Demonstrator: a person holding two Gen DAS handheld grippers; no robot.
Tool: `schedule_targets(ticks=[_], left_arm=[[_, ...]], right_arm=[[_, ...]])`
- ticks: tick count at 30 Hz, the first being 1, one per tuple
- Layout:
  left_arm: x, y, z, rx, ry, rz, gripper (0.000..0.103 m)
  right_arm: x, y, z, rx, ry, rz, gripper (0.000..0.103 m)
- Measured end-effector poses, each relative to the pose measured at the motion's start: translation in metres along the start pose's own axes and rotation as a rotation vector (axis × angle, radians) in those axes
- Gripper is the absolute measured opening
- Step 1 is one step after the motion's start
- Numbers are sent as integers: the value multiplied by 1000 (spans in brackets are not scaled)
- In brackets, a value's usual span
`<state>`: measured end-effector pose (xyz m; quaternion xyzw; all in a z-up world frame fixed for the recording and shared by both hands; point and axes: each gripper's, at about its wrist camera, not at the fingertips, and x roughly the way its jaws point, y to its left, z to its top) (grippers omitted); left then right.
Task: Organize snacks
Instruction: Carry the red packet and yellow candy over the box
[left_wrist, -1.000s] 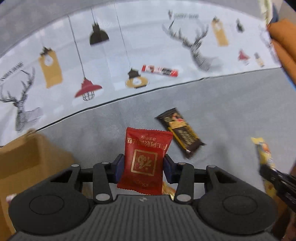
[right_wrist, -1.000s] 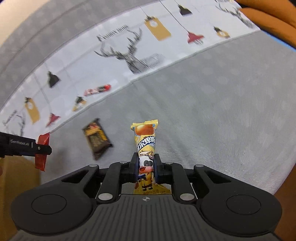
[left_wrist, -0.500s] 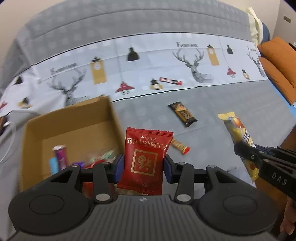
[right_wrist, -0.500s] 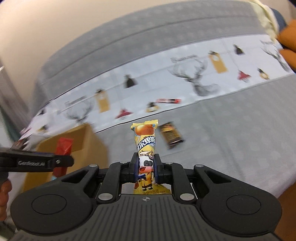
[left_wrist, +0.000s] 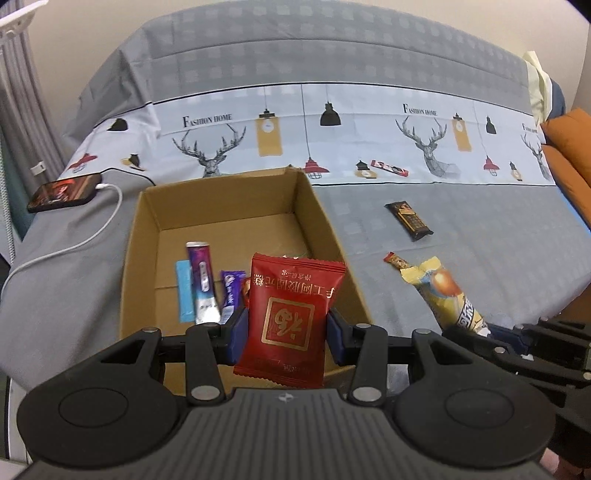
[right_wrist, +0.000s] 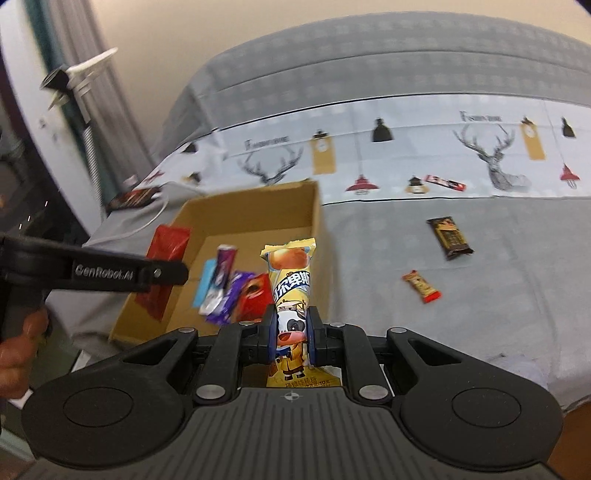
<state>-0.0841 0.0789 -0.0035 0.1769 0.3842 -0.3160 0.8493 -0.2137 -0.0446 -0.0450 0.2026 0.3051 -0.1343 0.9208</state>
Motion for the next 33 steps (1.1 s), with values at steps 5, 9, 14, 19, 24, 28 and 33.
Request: schedule_targets(ticks=[5,9,14,19,24,28,33], left_arm=[[-11,8,-12,-18,-12,16,49],[-17,12,-20,-36,-14,23,49],[-20,17,-26,-47,-10,33,49],[-22,21,-26,-57,-11,38,49],[-22,28,-28,-65,-7,47,49],[-21,34,-30,-71,0,57,49],[-19,46,-34,-87,18,78,49]], right_arm=[[-12,18,-5,-50,-21,6,17],[-18,23,-7,-67,-30,11,17],[-20,29,-10,-86,-32,20,17],[-20,30,-10,-92,-32,19,17],[-18,29,-10,-87,-24,16,17],[-14,32,-11,-93,-11,19,17],[-9,32,-10,-98,7,23,17]])
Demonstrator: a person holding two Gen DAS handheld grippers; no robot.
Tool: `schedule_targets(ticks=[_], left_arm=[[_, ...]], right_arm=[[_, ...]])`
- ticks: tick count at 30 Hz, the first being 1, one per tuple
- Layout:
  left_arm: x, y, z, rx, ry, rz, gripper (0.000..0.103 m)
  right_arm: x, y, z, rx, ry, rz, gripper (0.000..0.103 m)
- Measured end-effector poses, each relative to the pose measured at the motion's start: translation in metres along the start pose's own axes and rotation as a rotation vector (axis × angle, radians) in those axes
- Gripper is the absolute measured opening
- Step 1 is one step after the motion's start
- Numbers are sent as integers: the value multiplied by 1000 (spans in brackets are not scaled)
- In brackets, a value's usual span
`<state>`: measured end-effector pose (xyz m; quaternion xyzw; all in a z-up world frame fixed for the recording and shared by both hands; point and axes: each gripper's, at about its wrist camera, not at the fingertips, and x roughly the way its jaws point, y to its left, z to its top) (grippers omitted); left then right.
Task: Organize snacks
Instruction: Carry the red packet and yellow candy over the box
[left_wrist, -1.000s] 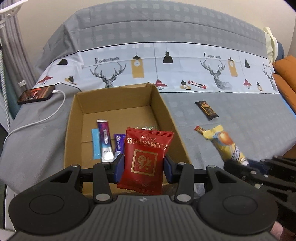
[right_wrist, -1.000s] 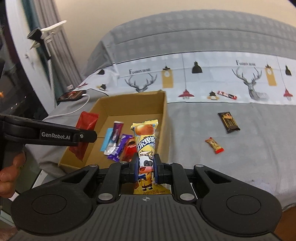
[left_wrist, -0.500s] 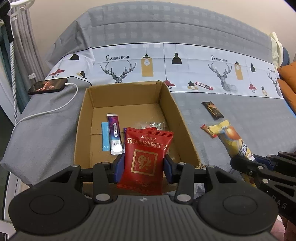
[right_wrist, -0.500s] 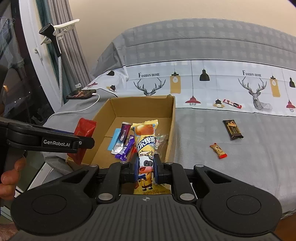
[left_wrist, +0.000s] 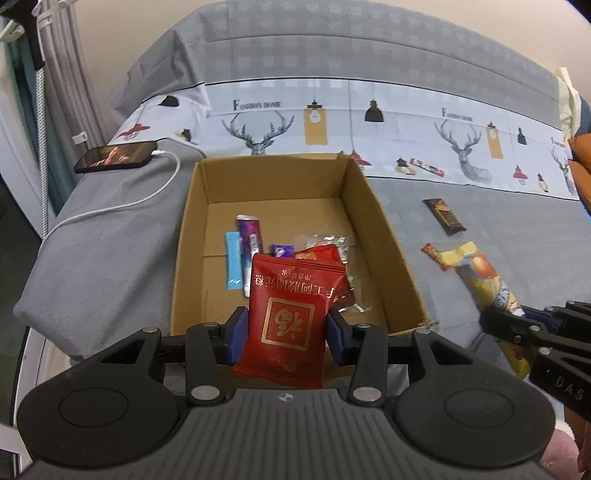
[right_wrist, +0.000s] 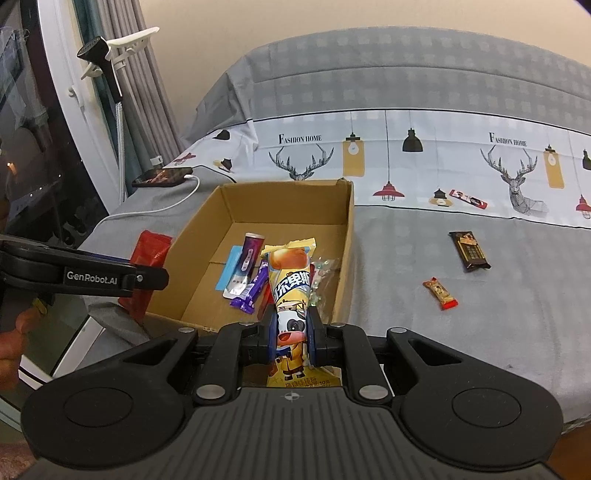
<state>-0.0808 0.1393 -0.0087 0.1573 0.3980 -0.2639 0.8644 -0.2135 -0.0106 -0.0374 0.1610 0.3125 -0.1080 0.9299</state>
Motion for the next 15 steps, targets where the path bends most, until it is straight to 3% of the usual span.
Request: schedule_targets(ticks=[8,15], left_arm=[[7,29,0,-49,16,54,49],[11,36,-1,-65,25,50,49]], right_arm=[[8,0,1,-3,22,0,17],[15,3,3,-18,42,2,17]])
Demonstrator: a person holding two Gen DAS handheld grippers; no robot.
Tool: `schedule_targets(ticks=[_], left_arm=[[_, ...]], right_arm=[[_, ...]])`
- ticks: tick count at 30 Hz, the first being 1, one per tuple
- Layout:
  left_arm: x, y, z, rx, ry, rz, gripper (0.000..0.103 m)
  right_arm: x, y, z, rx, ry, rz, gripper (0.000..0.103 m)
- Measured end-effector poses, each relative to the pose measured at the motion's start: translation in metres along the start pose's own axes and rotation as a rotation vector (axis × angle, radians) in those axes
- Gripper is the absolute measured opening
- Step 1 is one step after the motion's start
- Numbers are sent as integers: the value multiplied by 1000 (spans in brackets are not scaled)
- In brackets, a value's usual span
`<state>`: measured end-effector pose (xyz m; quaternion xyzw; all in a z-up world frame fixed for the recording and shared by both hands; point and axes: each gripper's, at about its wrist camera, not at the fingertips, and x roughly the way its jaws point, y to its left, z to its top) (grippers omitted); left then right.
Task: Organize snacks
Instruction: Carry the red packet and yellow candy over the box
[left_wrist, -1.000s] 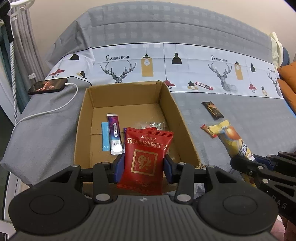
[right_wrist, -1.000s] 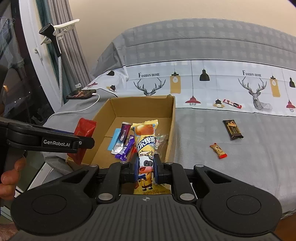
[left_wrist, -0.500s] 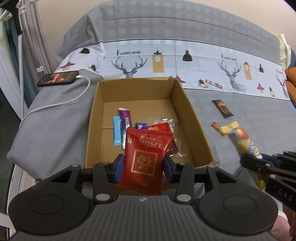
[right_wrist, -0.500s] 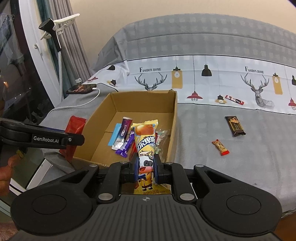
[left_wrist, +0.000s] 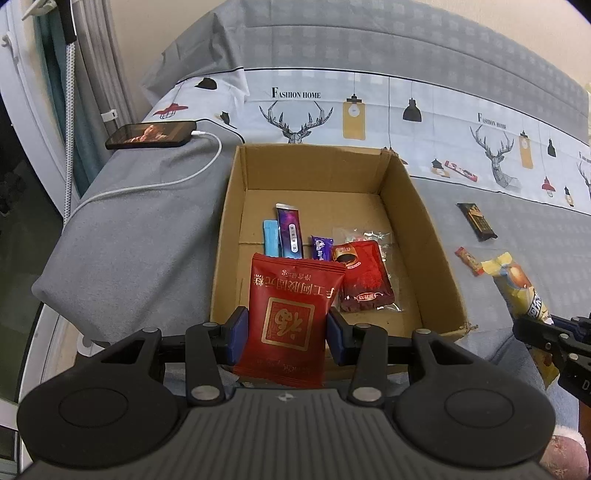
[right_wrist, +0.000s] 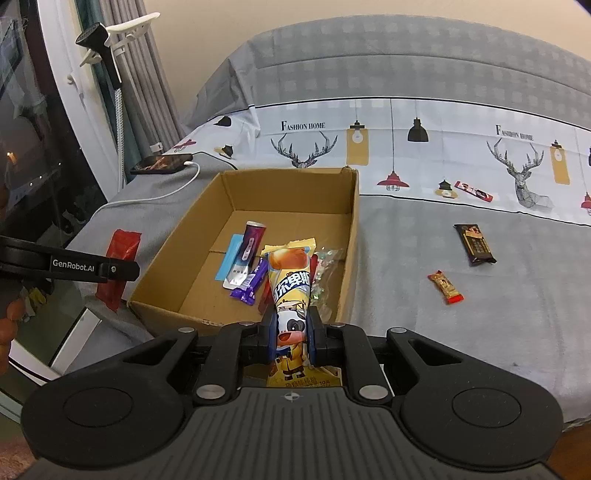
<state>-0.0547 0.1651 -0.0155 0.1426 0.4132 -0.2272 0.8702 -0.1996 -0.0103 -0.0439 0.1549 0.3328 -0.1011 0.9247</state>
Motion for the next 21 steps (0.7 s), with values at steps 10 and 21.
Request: schedule_targets(ticks=[10,21], left_arm=[[6,3,1,-10,11,-2,49],[14,2,4,-13,23,-3,49]], right_arm=[[6,3,2,-12,21,-4,17],[13,2,5,-14,36,-6,17]])
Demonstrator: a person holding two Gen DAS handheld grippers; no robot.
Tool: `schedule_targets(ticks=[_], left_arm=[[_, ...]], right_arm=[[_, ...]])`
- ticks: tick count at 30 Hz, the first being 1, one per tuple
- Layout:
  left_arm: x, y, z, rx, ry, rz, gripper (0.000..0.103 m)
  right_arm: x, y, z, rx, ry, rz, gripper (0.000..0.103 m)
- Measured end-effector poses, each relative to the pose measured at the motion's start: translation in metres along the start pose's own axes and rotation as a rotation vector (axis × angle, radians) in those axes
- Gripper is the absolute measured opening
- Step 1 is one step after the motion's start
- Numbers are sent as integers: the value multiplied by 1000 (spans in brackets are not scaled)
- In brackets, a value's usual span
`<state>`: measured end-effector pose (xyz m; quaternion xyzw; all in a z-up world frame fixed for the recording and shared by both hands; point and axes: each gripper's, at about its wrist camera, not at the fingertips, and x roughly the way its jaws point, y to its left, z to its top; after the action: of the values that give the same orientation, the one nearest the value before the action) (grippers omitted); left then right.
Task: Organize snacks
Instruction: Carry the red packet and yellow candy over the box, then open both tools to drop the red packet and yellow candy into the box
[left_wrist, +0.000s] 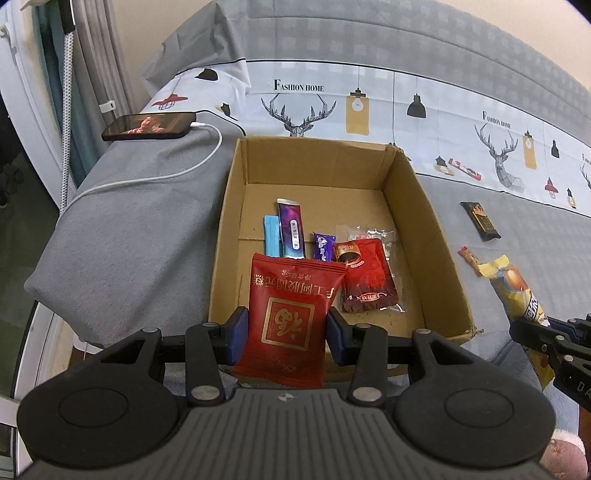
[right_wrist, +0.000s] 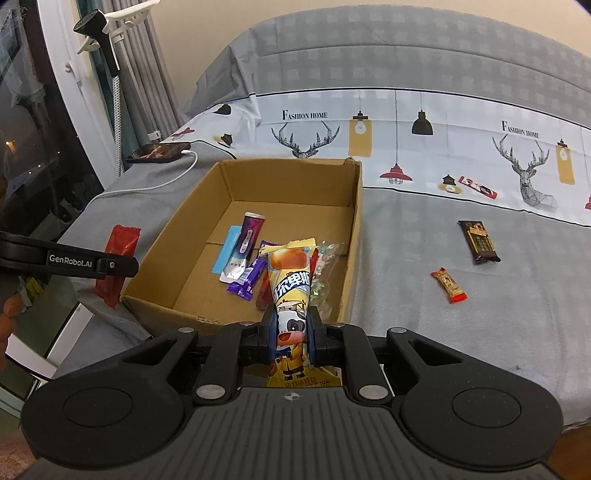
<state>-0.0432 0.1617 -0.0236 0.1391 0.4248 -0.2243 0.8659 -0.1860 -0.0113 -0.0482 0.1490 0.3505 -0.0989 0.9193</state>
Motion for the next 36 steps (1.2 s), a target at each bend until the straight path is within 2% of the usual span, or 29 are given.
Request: schedule_targets(ticks=[16,24,36], left_arm=[[30,-16,31,16,-2,-44,49],[64,-20,57,26,8,-26,49],[118,-21,78,57,46,13,50]], right_arm=[[34,1,23,-14,-5,4,17],[78,2,42,-23,15,19,17],[133,3,56,-26,64,24,17]])
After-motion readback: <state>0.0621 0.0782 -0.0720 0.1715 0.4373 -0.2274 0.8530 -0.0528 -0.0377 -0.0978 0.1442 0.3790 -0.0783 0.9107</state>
